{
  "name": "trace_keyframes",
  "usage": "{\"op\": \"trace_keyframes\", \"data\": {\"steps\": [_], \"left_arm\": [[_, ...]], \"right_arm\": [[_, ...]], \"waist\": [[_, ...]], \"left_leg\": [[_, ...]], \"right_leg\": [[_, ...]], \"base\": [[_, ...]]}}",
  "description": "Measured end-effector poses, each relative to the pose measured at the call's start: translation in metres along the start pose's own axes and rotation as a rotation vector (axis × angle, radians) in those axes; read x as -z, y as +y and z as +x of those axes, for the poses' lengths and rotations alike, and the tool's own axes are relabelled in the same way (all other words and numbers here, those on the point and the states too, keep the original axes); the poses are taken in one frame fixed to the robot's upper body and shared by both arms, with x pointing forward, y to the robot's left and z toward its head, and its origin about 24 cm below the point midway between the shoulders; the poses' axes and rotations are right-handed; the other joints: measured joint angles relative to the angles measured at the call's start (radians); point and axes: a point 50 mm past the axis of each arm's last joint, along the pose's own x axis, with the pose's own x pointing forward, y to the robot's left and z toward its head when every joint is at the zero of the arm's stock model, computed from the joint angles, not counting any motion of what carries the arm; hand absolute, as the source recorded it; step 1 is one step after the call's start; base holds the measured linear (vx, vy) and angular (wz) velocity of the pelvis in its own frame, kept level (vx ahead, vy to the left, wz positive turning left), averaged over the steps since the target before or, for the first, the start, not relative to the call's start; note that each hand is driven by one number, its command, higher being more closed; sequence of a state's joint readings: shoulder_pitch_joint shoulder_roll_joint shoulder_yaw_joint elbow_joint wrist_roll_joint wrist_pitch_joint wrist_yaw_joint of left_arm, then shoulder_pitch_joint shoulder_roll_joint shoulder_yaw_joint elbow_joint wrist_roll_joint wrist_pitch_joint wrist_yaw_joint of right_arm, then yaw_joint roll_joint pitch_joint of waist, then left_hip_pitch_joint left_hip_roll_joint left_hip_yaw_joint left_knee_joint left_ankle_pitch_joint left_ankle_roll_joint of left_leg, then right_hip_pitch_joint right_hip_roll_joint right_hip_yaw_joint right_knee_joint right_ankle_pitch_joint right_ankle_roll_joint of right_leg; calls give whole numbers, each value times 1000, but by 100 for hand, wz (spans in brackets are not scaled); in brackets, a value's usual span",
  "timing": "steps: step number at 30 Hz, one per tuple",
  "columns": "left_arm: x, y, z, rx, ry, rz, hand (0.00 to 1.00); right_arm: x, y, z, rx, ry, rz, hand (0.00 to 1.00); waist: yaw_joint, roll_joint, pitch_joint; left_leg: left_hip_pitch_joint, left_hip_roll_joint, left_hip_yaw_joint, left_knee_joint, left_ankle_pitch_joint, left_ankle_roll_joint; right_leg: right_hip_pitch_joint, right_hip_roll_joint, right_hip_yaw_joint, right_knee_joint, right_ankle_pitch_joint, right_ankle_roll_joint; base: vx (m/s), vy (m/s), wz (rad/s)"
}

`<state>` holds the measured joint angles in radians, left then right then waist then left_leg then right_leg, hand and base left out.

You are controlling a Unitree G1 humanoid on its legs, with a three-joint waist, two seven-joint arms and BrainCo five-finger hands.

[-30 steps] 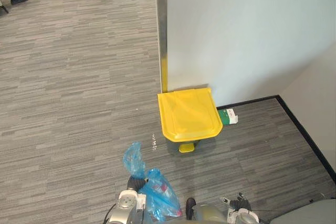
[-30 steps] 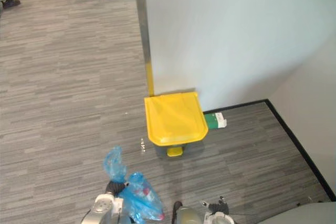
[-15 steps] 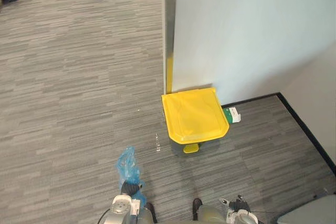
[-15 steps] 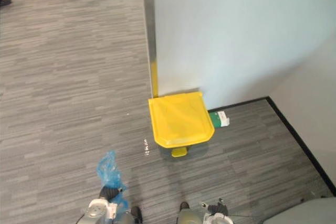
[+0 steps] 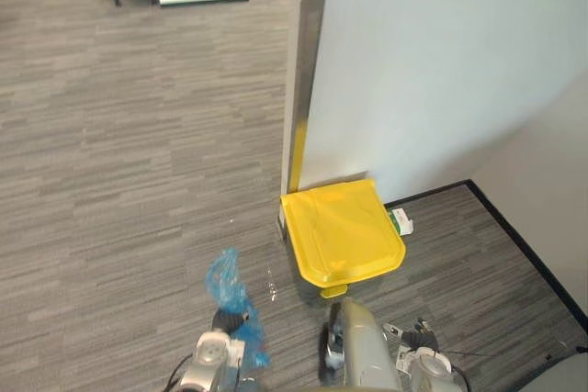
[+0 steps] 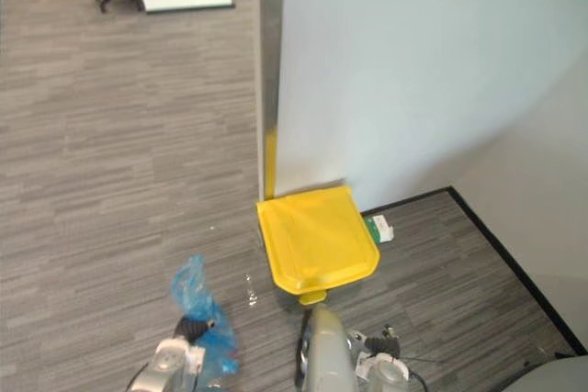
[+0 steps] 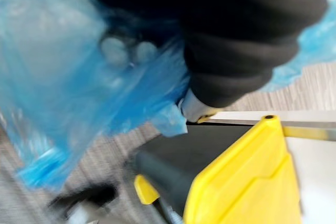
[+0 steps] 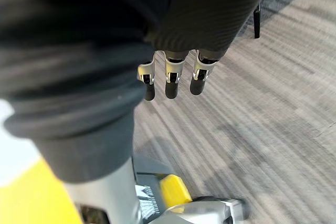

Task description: Gather rubbish on tea table into small bin, then transfer packed bag to large trash can.

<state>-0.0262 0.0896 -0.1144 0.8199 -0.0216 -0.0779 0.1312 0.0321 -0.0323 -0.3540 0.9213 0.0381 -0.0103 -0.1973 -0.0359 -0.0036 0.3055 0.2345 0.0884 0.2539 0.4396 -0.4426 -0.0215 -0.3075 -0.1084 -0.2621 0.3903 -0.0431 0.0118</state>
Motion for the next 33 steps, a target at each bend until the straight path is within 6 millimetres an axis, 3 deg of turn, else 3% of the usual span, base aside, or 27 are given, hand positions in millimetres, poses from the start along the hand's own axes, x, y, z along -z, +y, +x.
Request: {"op": "trace_keyframes", "data": {"steps": [1, 2, 3, 4, 5, 6, 7, 12, 18, 22, 28, 33], "left_arm": [[-2, 1, 0, -1, -9, -7, 100], [-4, 1, 1, -4, -19, -12, 100], [-2, 2, 0, -8, -13, -15, 100], [-1, 2, 0, -7, -10, -14, 100], [-4, 0, 1, -5, -19, -15, 100], [-3, 4, 1, -19, -14, -15, 100], [-1, 9, 1, -42, -6, -32, 100], [-1, 9, 1, -49, -4, -57, 100], [-11, 1, 1, -23, -43, -63, 100], [-6, 1, -2, -26, -36, -66, 100], [3, 2, -5, -30, -9, -64, 100], [13, 2, -7, -16, 30, -44, 100]], "right_arm": [[-5, 0, 1, 3, -15, 4, 0], [-6, 1, 2, 1, -8, 9, 0], [-3, 2, 1, 1, 2, 21, 0], [2, 1, -1, 6, 13, 32, 0], [5, -3, -1, 11, 20, 26, 0], [6, -4, -1, 16, 26, 23, 0], [8, -3, -2, 14, 31, 27, 0], [8, 2, -5, 3, 15, 43, 0], [8, -5, -7, 18, -2, 53, 0], [11, -6, -7, 21, 8, 48, 0], [18, -4, -7, 14, 40, 59, 0], [18, 2, -8, -39, 53, 106, 0]], "waist": [[2, 3, 12], [9, -12, 39], [14, -19, 44], [17, -26, 42], [32, -19, 41], [39, -24, 38], [39, -39, 29], [39, -50, 15], [33, -7, -7], [34, 0, -23], [36, -17, -48], [41, -26, -67]], "left_leg": [[-46, 8, -5, 80, 10, -15], [-58, 8, -17, 132, -35, -2], [-69, 22, -17, 160, -44, -1], [-103, 58, -24, 147, -13, -5], [-112, 68, -47, 189, -31, -48], [-133, 75, -47, 233, -37, -56], [-167, 92, -47, 284, -37, -56], [-219, 139, -15, 317, -39, -61], [-212, 174, 1, 299, -34, -73], [-182, 184, 13, 252, -25, -88], [-156, 167, 52, 108, -26, -111], [-165, 157, 49, 85, -28, -110]], "right_leg": [[4, -5, 10, 10, -4, -30], [19, -25, 30, 63, -40, -78], [34, -40, 30, 99, -67, -96], [40, -51, 17, 154, -104, -97], [36, -51, 16, 207, -148, -63], [29, -53, 24, 222, -164, -33], [26, -59, 10, 224, -165, -29], [-7, -34, -14, 204, -166, -25], [-3, -3, -27, 180, -162, -19], [25, 16, -33, 143, -141, 0], [26, 21, -43, 59, -83, -3], [24, 20, -43, 21, -45, -16]], "base": [[247, -32, -6], [169, -18, 8], [133, -54, 21], [44, -58, 27], [27, -40, 23], [17, 1, 16], [16, 37, 23], [51, -8, 2], [45, -54, -8], [-28, -47, -3], [-114, -36, 3], [-121, -57, -3]]}}
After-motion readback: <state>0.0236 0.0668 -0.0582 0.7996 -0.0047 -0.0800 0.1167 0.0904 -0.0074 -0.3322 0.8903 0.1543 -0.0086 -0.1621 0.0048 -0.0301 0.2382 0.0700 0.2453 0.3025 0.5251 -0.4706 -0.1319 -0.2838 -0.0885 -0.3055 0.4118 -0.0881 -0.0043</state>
